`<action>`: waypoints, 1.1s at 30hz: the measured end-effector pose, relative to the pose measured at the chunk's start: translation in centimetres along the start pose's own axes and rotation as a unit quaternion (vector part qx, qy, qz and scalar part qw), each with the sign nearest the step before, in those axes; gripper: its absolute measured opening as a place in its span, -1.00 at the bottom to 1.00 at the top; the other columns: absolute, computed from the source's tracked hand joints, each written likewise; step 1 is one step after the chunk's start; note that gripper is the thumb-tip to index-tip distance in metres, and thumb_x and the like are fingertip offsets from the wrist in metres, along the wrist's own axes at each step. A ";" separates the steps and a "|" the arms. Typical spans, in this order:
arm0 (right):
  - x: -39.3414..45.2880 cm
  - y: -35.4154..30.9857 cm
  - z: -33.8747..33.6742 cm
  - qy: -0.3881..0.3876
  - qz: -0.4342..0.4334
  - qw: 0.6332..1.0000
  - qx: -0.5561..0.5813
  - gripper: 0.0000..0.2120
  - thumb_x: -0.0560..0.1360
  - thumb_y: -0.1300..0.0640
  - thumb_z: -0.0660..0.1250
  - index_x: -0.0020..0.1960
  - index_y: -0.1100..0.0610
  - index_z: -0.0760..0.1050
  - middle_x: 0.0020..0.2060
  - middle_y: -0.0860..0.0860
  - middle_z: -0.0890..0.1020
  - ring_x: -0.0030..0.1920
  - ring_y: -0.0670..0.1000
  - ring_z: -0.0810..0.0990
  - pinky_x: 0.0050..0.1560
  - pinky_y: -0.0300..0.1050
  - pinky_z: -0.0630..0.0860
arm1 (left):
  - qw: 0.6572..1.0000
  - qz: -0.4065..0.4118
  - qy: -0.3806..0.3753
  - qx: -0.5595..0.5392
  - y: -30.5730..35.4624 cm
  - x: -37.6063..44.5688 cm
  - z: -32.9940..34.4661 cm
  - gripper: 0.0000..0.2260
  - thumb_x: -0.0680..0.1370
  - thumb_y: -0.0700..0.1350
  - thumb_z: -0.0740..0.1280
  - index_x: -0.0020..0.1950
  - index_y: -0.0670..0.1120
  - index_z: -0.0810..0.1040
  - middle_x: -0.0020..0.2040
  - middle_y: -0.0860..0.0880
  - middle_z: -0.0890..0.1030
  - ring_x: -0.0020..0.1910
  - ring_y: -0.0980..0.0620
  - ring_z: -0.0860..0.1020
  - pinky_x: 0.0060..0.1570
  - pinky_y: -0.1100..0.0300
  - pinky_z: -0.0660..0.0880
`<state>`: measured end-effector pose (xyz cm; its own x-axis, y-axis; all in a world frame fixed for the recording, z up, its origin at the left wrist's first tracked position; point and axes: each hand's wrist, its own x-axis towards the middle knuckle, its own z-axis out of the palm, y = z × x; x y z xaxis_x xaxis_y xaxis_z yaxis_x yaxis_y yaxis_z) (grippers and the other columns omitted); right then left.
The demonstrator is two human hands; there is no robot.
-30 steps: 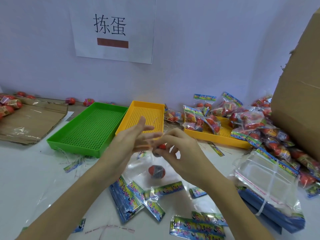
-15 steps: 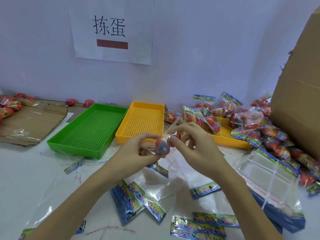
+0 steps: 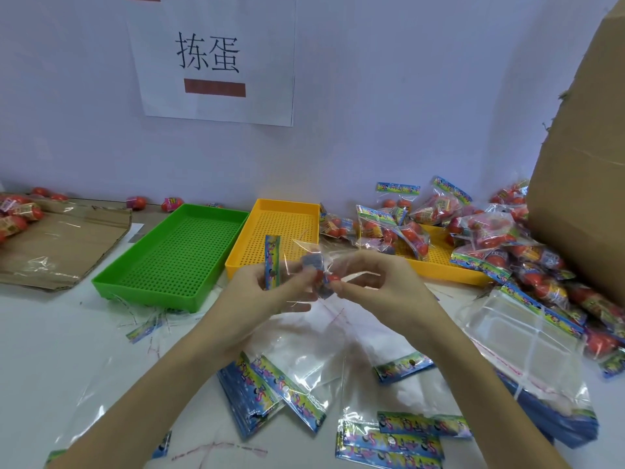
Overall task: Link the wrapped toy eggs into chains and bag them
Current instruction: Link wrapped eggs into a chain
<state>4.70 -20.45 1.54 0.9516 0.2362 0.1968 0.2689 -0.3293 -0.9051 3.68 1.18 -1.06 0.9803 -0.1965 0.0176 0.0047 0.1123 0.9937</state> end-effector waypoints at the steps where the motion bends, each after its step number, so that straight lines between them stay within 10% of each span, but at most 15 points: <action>1: 0.0 0.0 0.1 0.010 0.017 1.000 0.023 -0.89 0.49 0.23 0.53 -0.01 0.08 0.71 -0.12 -0.07 0.75 -0.15 -0.10 0.71 -0.27 -0.35 0.52 | 1.000 0.012 0.007 0.017 -0.1 0.0 -0.1 -0.76 0.55 -0.10 0.51 0.17 -0.17 0.70 0.02 -0.15 0.77 0.05 -0.12 0.75 -0.01 0.16 0.67; 23: -0.3 0.1 0.7 -0.038 0.069 0.994 0.077 -0.84 0.60 0.15 0.40 0.07 0.01 0.75 -0.05 -0.04 0.76 -0.11 -0.17 0.62 -0.16 -0.28 0.49 | 1.000 0.016 -0.008 -0.017 -0.5 -0.1 0.4 -0.66 0.46 -0.18 0.60 0.22 -0.16 0.69 0.11 -0.17 0.75 0.20 -0.13 0.69 0.37 -0.08 0.54; 33: -0.5 -0.1 1.2 -0.061 0.018 0.996 0.070 -0.80 0.62 0.12 0.38 0.19 0.00 0.71 0.08 -0.13 0.73 0.04 -0.24 0.63 0.02 -0.31 0.54 | 0.998 -0.022 -0.028 -0.055 0.1 -0.3 0.1 -0.78 0.49 -0.09 0.56 0.13 -0.06 0.75 0.13 -0.19 0.74 0.14 -0.16 0.72 0.07 0.02 0.68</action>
<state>4.02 -19.45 1.14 0.9327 0.3384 0.1244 0.2040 -0.2108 -0.9560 3.36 1.20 -0.98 0.9661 -0.2574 -0.0170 0.0724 0.2070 0.9757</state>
